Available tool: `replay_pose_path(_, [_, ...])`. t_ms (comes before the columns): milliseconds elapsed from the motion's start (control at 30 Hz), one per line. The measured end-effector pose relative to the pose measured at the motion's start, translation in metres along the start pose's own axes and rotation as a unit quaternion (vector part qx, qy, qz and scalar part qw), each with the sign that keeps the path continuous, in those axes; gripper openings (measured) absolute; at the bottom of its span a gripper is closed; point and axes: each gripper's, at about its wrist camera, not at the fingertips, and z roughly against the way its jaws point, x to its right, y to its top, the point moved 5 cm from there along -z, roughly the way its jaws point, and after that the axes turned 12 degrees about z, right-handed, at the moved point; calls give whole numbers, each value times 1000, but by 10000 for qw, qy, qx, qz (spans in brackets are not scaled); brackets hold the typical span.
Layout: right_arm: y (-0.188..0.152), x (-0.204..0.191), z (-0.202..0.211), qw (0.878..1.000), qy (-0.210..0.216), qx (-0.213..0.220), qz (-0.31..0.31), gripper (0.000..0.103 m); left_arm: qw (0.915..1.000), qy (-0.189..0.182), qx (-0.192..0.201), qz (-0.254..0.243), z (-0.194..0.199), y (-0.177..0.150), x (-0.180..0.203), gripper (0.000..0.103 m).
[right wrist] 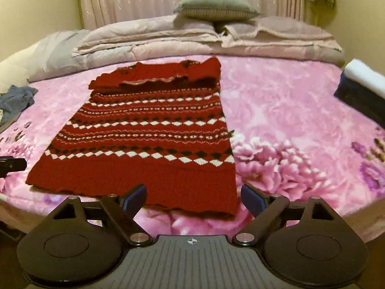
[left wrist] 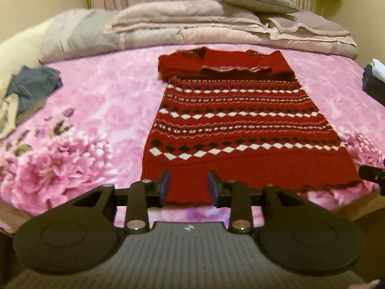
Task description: Fold clothes
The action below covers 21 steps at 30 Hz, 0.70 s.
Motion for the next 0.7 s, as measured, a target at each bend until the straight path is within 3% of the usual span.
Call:
replay_pose_path(333, [-5,-26,49,9994,126,321,101,89,9989,302,234,-273,56,-25,24,34])
replay_pose_path(700, [-12,-33,64,9983,225,480,223,89,9980,288,414,-376,80,-38,29,36])
